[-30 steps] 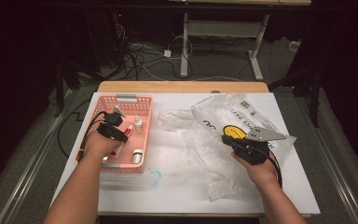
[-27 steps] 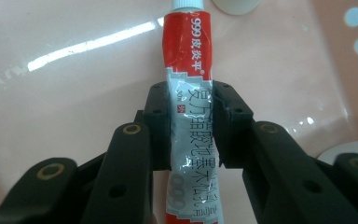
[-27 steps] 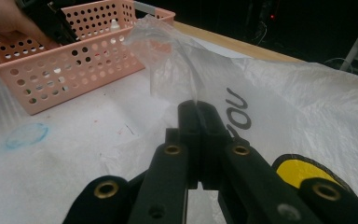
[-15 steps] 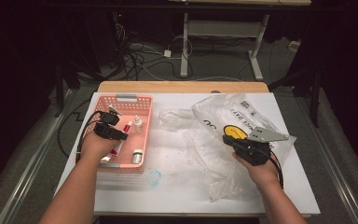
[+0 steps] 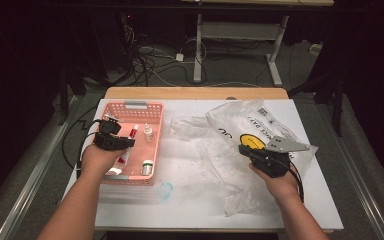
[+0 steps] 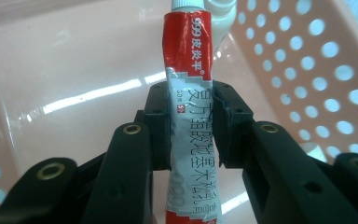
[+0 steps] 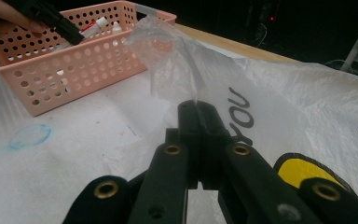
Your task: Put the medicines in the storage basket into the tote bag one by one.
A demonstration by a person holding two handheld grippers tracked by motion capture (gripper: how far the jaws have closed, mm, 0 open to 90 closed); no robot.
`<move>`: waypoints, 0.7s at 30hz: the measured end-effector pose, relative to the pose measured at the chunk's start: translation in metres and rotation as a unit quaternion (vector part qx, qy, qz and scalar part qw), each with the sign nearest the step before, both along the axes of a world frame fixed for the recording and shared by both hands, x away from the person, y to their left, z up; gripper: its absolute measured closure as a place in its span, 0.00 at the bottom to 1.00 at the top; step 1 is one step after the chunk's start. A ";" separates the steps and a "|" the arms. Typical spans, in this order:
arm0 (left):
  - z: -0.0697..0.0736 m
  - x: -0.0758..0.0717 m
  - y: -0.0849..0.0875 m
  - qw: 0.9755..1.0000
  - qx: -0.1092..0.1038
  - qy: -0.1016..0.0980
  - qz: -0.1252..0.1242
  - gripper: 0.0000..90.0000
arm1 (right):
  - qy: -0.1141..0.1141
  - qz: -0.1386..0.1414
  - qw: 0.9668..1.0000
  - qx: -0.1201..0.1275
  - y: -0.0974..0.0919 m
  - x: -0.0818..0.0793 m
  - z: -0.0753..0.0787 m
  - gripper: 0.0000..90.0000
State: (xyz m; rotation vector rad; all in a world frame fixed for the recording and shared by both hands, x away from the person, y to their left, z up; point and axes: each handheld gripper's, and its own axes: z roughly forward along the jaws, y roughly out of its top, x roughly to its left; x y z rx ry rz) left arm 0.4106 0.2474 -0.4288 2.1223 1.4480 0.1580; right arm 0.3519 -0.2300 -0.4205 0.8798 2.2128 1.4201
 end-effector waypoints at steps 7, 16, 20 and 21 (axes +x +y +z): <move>0.008 -0.011 -0.002 0.999 -0.016 -0.036 0.000 0.77 | -0.002 0.001 1.000 -0.001 0.000 0.000 0.000 1.00; 0.019 -0.034 -0.002 0.997 -0.028 -0.077 -0.012 0.77 | -0.001 0.000 1.000 -0.001 0.000 0.000 0.000 1.00; 0.019 -0.041 -0.003 0.996 -0.026 -0.086 -0.016 0.77 | -0.001 -0.001 1.000 -0.002 0.001 -0.001 0.000 1.00; 0.018 -0.042 -0.002 0.996 -0.026 -0.086 -0.017 0.77 | -0.001 0.000 1.000 -0.003 0.001 0.000 0.000 1.00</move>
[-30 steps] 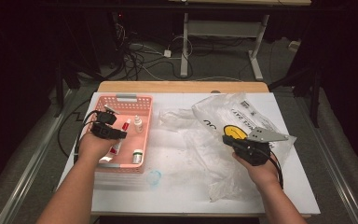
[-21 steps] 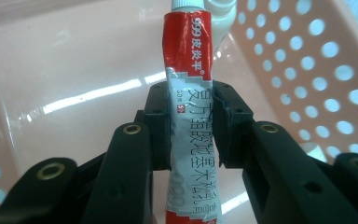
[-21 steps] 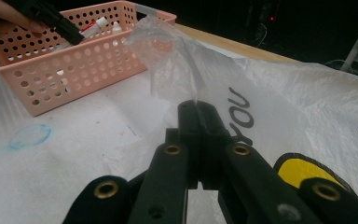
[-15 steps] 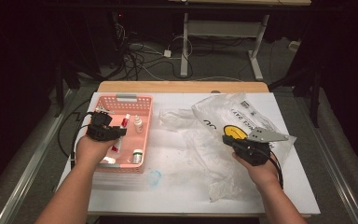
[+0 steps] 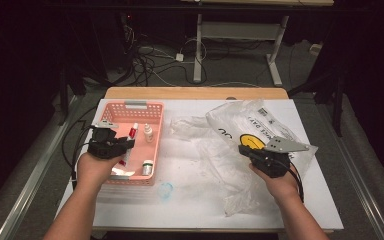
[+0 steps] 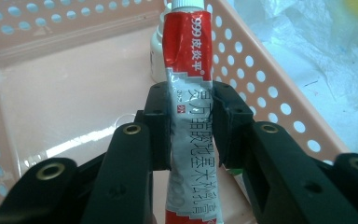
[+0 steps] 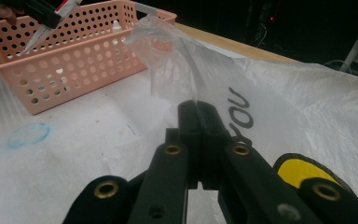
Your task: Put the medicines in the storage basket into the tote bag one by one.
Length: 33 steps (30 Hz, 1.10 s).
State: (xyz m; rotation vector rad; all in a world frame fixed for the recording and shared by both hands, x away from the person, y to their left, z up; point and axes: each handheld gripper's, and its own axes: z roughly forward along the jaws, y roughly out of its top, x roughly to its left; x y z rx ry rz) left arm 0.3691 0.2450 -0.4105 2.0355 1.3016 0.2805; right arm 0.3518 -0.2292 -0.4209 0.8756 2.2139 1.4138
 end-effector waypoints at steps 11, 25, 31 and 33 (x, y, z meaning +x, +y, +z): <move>-0.006 -0.014 -0.007 1.000 0.010 -0.025 -0.012 0.77 | 0.003 0.003 1.000 -0.002 0.002 -0.001 0.000 1.00; -0.004 -0.031 -0.011 0.997 -0.025 -0.065 -0.025 0.77 | -0.002 0.005 1.000 -0.002 0.004 -0.003 0.000 1.00; -0.001 -0.032 -0.016 0.997 -0.031 -0.070 -0.031 0.77 | -0.003 0.003 1.000 0.001 0.004 -0.003 0.002 1.00; 0.001 -0.034 -0.018 0.996 -0.035 -0.074 -0.034 0.77 | -0.003 0.002 1.000 0.002 0.005 -0.004 0.002 1.00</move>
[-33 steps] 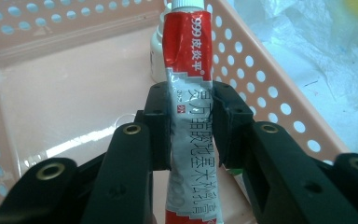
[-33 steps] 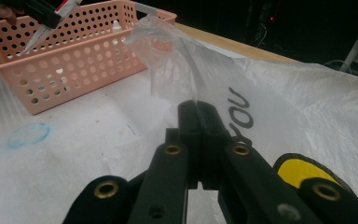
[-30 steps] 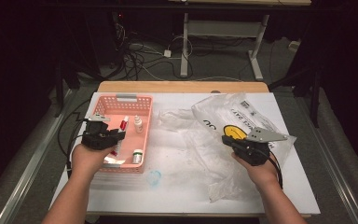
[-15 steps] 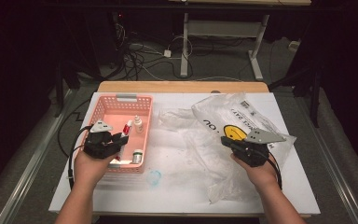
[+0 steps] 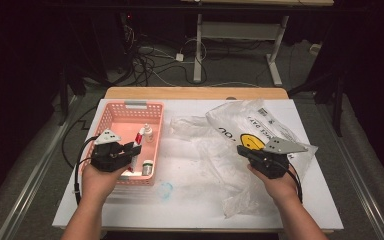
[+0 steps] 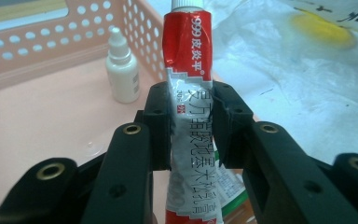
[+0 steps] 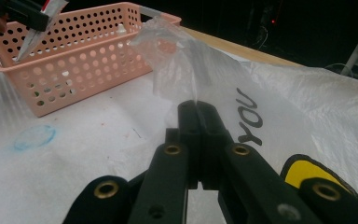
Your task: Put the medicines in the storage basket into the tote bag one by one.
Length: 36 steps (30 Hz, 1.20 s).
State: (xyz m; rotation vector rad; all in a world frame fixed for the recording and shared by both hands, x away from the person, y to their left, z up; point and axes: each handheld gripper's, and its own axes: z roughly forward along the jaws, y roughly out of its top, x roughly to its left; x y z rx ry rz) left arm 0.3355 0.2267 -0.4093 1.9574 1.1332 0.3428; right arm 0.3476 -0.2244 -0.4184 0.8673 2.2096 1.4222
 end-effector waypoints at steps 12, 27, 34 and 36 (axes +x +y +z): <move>0.018 -0.002 -0.016 0.999 -0.010 -0.030 -0.022 0.77 | -0.009 0.000 1.000 0.004 0.001 -0.001 0.003 1.00; 0.033 -0.002 -0.053 0.997 -0.016 -0.045 -0.064 0.77 | -0.013 0.001 1.000 0.010 0.000 -0.001 0.006 1.00; 0.027 0.000 -0.079 0.995 -0.013 -0.039 -0.089 0.77 | -0.013 0.000 1.000 0.013 -0.001 -0.001 0.007 1.00; 0.024 0.001 -0.088 0.995 -0.012 -0.036 -0.098 0.77 | -0.014 0.000 1.000 0.014 -0.001 -0.001 0.007 1.00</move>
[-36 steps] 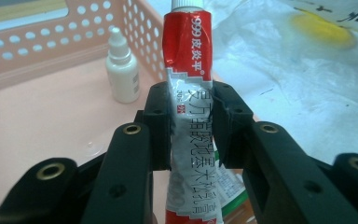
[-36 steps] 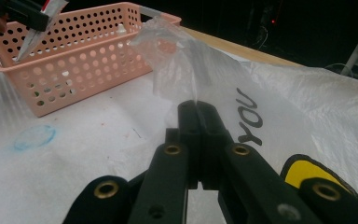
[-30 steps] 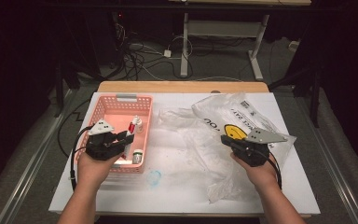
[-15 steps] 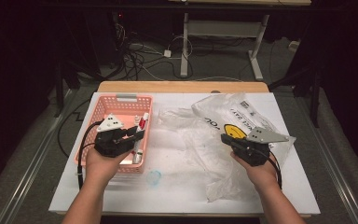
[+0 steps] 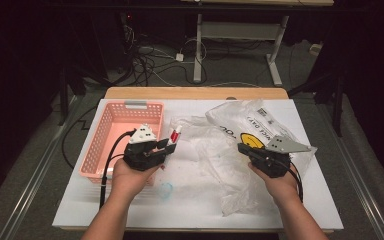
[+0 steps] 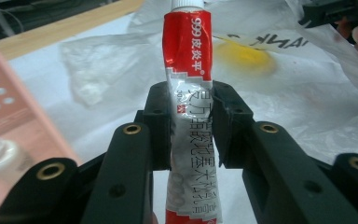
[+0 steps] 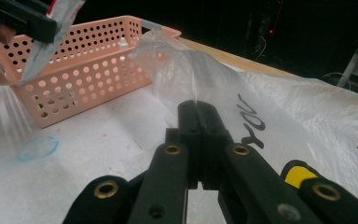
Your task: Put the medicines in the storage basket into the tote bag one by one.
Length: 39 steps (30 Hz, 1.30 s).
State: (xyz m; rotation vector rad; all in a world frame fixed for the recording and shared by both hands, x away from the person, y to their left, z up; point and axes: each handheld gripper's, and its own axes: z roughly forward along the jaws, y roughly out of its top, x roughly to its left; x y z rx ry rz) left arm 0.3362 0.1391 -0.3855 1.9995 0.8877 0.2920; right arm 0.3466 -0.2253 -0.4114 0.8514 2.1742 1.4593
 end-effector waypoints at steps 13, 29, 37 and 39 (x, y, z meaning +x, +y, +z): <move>-0.015 0.001 -0.036 0.999 0.011 0.013 -0.037 0.77 | -0.005 0.000 1.000 0.003 -0.001 -0.001 0.003 1.00; -0.032 -0.001 -0.072 0.996 0.037 0.028 -0.080 0.76 | -0.014 0.002 1.000 0.012 0.003 -0.006 0.008 1.00; -0.037 0.001 -0.085 0.995 0.043 0.026 -0.089 0.77 | -0.021 0.002 1.000 0.016 0.003 -0.009 0.011 1.00; -0.039 0.002 -0.088 0.995 0.045 0.024 -0.089 0.77 | -0.021 0.001 1.000 0.017 0.004 -0.009 0.011 1.00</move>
